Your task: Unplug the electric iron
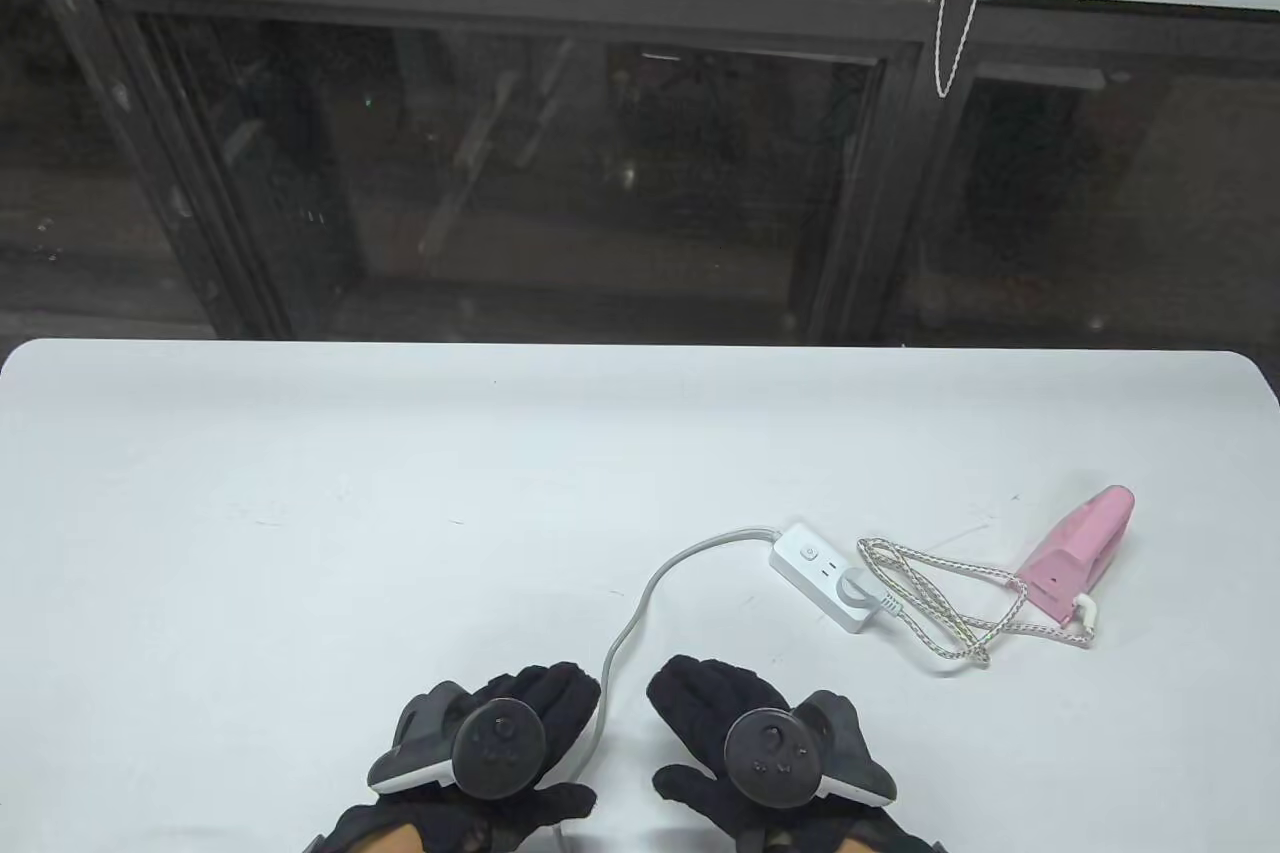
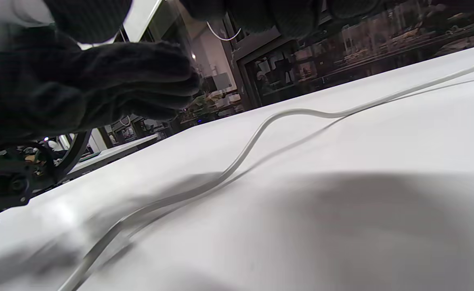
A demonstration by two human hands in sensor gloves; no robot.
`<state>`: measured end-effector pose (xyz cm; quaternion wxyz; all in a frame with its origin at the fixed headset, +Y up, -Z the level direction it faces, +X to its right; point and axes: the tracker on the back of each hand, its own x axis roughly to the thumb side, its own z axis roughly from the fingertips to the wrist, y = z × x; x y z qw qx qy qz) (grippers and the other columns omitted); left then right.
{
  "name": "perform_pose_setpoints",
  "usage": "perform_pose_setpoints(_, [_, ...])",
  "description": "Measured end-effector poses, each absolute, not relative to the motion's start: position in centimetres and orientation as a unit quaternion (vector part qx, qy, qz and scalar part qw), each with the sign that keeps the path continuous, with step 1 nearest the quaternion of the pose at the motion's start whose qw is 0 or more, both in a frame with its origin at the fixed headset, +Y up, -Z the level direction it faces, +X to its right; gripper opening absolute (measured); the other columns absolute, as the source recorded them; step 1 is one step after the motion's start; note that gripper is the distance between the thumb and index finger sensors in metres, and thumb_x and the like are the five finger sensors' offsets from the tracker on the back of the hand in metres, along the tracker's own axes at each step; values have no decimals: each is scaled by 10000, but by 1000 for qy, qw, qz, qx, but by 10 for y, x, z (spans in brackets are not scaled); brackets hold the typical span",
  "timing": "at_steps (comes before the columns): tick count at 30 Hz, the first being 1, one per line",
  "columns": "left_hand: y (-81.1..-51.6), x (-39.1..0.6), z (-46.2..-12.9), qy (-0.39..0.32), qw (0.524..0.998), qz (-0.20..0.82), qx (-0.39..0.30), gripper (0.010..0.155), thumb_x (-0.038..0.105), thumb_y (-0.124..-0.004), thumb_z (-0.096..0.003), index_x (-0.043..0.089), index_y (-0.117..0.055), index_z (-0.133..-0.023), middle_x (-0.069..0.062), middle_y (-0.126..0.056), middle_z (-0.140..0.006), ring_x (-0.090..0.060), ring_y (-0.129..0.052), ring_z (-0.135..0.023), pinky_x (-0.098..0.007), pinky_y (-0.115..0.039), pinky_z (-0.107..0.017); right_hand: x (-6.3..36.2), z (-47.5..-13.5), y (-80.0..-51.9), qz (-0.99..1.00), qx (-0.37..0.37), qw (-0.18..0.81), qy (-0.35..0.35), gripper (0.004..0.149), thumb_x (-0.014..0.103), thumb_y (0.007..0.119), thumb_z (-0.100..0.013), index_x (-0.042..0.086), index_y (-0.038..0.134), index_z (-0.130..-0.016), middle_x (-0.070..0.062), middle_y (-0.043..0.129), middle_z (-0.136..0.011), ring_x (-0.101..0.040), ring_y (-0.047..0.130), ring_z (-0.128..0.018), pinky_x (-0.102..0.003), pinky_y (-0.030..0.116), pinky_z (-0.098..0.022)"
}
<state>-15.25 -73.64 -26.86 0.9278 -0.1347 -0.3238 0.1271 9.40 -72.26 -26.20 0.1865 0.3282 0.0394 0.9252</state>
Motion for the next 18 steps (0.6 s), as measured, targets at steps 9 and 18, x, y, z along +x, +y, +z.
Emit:
perform_pose_setpoints(9, [-741,-150,-269,-322,926,126,-149,888,663,-611,-411,251,-179,-1069,-79,-190,-1159,-350,-273,-1076,-630,-360,-752,92,-258,-722,922,339,185,43,758,571,675,-426,276,385,-1061,-69,384,-1144,-347,469,-1020,-586,423,-763])
perform_pose_setpoints(18, [-739,-151,-270,-322,927,131,-143,888,662,-610,-411,250,-178,-1069,-80,-187,-1159,-351,-271,-1075,-631,-357,-752,96,-262,-722,927,324,181,49,760,569,679,-425,272,386,-1062,-69,389,-1143,-349,472,-1018,-586,425,-762])
